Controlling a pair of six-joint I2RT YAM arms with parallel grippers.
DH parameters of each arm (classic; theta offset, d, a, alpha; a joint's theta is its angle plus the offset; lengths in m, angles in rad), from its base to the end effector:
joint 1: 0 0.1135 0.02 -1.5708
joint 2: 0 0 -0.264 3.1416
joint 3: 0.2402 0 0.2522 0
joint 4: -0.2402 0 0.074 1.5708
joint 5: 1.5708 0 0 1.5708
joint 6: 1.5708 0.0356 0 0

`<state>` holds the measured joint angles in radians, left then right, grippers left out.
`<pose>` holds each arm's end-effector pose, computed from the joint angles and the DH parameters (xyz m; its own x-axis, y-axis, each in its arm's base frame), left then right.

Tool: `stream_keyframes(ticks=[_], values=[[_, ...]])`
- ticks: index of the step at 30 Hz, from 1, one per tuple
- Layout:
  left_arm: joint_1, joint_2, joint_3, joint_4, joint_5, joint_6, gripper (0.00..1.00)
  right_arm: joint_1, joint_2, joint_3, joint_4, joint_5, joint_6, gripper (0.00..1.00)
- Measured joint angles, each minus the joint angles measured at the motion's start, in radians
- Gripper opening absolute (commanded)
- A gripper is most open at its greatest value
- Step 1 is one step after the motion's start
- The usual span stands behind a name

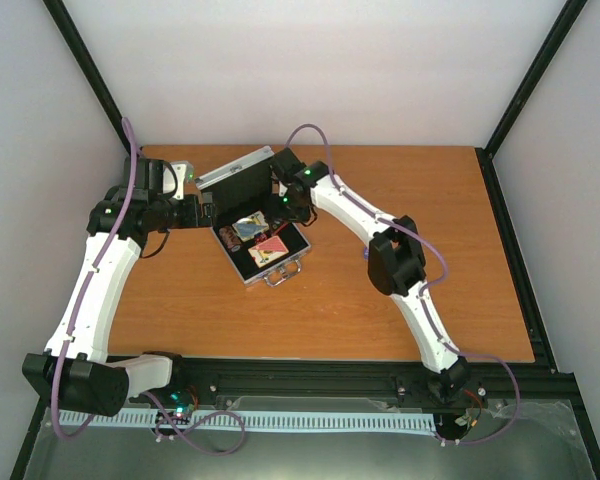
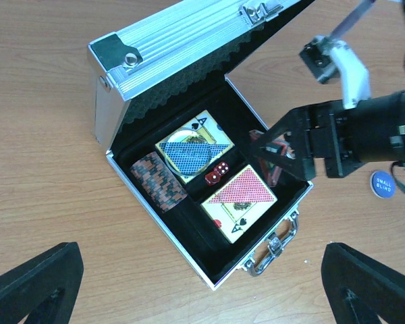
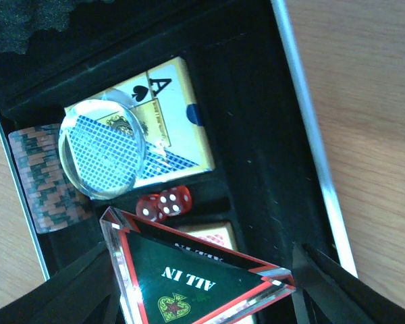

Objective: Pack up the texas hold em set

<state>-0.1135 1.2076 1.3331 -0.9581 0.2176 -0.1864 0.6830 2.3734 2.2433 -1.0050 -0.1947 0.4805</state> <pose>0.2325 -0.0342 0.3700 -0.7694 -0.0944 -0.6317 0.1143 0.9527 -0.2816 0.3885 0.3250 0.2259 -0.9391 -0.1794 -0.2932 -0.2802 0.8936 0.3506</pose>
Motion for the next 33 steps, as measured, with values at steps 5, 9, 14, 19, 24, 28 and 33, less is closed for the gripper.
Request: stream_keyframes(ticks=[5, 9, 14, 19, 24, 28, 33], values=[[0.000, 0.000, 0.000, 0.000, 0.000, 0.000, 1.00, 0.014, 0.062, 0.051, 0.019, -0.023, 0.023, 0.57], [0.000, 0.000, 0.000, 0.000, 0.001, 0.000, 1.00, 0.014, 0.090, 0.074, 0.045, -0.028, 0.044, 0.57], [0.000, 0.000, 0.000, 0.000, 0.005, 0.000, 1.00, 0.015, 0.134, 0.112, 0.072, -0.034, 0.067, 0.57], [0.000, -0.001, 0.000, 0.000, 0.011, 0.000, 1.00, 0.024, 0.166, 0.117, 0.083, -0.039, 0.084, 0.57], [0.000, -0.002, 0.000, 0.000, 0.015, 0.000, 1.00, 0.028, 0.190, 0.126, 0.093, -0.048, 0.094, 0.62], [0.000, -0.002, 0.000, 0.000, 0.016, 0.000, 1.00, 0.030, 0.198, 0.146, 0.106, -0.061, 0.099, 0.80], [0.000, -0.003, 0.000, 0.000, 0.019, 0.000, 1.00, 0.031, 0.199, 0.147, 0.117, -0.081, 0.107, 0.90]])
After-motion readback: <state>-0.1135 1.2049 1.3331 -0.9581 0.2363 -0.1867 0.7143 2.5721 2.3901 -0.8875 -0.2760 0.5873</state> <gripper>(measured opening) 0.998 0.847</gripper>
